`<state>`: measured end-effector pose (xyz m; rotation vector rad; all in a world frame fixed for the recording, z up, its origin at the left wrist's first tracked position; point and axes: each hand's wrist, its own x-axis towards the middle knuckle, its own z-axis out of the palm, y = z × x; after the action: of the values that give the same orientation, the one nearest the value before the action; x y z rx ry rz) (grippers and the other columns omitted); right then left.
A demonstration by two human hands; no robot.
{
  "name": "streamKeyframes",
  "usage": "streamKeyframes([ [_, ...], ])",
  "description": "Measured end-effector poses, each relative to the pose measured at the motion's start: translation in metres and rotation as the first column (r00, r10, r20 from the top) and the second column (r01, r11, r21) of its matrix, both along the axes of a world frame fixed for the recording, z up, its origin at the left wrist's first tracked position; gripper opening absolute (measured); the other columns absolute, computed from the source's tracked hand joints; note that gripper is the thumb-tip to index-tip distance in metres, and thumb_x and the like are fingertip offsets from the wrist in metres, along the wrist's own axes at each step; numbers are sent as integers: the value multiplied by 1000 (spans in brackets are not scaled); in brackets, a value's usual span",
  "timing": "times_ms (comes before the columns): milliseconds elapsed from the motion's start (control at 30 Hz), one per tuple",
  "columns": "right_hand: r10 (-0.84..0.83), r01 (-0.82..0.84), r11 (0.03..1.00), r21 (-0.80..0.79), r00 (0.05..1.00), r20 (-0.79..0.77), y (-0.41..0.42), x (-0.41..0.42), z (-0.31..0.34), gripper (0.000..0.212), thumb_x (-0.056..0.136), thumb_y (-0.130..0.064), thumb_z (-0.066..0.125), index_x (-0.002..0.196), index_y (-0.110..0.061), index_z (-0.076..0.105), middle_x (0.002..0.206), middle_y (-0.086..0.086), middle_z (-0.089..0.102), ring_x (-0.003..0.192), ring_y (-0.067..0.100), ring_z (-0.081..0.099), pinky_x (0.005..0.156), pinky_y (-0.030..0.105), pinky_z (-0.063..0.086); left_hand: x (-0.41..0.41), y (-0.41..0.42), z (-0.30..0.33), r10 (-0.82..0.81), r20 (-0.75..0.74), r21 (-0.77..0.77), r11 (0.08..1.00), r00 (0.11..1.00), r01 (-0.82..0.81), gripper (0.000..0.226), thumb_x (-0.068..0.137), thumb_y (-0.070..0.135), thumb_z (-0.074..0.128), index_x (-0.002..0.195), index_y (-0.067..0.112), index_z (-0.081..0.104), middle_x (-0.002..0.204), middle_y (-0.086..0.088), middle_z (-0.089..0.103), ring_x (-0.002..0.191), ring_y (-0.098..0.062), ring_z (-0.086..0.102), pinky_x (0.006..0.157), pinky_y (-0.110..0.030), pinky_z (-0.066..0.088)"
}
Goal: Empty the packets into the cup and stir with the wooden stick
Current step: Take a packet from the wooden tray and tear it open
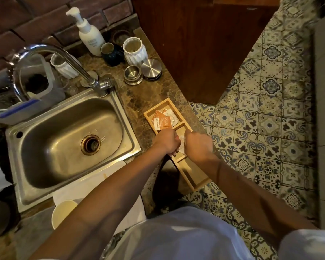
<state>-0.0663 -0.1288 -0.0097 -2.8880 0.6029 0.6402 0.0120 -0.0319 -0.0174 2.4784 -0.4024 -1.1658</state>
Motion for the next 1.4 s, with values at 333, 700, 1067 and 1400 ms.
streamKeyframes([
  [333,-42,34,992,124,997,61,-6,-4,6,28,95,-35,62,118,-19,63,106,6,72,97,29,71,69,33,47,-5,14,25,-92,256,-60,992,962,111,12,91,22,61,85,22,72,84,0,76,70,-21,71,69,-35,60],
  [700,-130,-195,799,569,867,481,2,0,96,17,99,-37,64,104,-23,72,67,-5,66,62,16,64,60,43,56,-13,86,122,293,420,-440,893,859,-89,9,90,29,69,95,27,76,90,10,72,83,-8,65,77,-35,57],
  [1067,-65,-465,572,676,796,602,95,-12,176,12,96,-27,70,102,-21,80,75,-10,73,69,10,67,62,27,53,-70,198,186,622,234,-756,600,747,-263,14,96,25,66,105,27,77,107,11,72,103,-3,65,84,-14,50],
  [1400,-100,-486,579,655,755,648,187,-26,203,13,91,-22,77,102,-20,81,86,-14,77,79,7,72,71,18,54,-98,284,200,715,128,-868,416,687,-271,16,92,20,71,92,35,78,91,11,74,91,-14,69,83,-32,56],
])
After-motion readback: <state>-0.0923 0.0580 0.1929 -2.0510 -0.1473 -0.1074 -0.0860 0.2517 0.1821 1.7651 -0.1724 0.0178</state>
